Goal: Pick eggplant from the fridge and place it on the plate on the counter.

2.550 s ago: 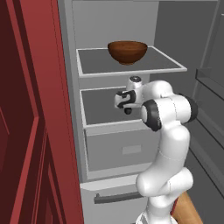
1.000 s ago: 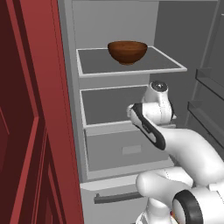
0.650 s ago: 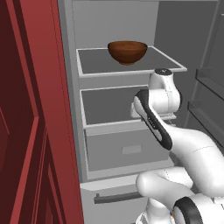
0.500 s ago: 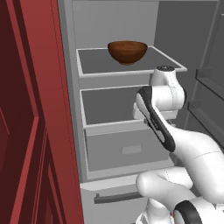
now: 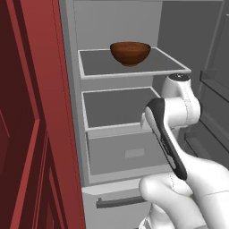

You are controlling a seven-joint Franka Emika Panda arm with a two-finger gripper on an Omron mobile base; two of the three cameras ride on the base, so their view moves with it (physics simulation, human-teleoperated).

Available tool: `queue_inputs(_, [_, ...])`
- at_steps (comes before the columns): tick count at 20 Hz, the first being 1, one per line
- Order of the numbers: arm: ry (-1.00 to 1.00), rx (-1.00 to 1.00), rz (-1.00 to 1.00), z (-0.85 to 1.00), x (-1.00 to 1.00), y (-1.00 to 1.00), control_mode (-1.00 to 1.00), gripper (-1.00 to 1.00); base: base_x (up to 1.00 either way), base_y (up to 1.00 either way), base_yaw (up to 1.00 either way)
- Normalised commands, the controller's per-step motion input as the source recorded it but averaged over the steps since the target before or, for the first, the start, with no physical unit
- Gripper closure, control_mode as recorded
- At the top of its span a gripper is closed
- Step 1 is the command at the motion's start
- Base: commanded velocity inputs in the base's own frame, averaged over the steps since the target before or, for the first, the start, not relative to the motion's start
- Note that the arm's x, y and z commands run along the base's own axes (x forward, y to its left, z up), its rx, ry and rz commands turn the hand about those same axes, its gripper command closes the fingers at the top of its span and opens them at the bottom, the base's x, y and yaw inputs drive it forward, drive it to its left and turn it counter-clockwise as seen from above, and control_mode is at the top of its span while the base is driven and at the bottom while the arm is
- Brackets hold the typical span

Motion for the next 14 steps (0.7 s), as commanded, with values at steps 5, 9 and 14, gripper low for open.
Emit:
queue_inputs(5, [0.00, 0.00, 0.00, 0.00, 0.00, 0.00, -1.00, 1.00, 0.00, 0.00, 0.00])
queue_inputs(9, [0.00, 0.00, 0.00, 0.00, -0.04, 0.00, -1.00, 1.00, 0.00, 0.00, 0.00])
queue_inputs(14, [0.00, 0.00, 0.00, 0.00, -0.15, 0.00, 1.00, 1.00, -0.37, 0.00, 0.00])
